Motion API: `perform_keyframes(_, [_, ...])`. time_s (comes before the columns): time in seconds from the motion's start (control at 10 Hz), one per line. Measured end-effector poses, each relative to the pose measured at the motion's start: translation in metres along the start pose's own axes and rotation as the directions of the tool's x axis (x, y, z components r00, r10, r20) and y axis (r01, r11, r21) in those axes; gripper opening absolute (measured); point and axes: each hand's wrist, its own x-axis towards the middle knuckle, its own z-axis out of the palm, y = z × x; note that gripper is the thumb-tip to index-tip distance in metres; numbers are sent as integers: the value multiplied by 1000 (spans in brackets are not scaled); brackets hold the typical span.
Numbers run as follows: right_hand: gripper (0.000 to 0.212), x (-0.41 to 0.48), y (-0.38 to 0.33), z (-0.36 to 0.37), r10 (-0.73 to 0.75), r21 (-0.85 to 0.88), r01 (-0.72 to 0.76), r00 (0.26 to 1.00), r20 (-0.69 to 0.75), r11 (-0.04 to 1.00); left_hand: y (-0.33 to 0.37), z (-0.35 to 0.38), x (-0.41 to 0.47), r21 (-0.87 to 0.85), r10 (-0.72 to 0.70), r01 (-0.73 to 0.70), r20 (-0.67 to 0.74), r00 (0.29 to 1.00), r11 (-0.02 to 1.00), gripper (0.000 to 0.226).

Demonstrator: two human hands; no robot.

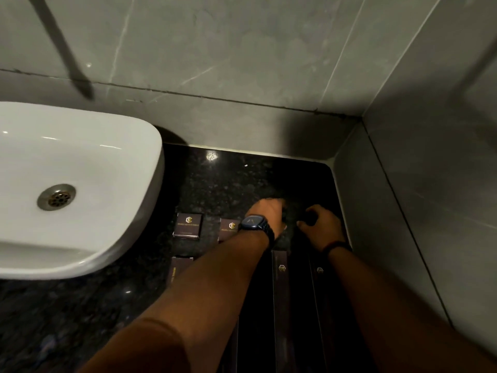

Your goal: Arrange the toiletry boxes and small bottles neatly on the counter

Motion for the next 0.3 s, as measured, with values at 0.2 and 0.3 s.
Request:
perform_keyframes(0.2, [25,-5,5,3,-16,-44,17,1000,18,999,0,5,-1,-3,5,-5,-4,1000,1000,38])
perform_keyframes(0.3, [44,-8,6,0,-23,-8,23,999,-36,1000,1,0,-4,0,15,-15,-39,999,1000,43])
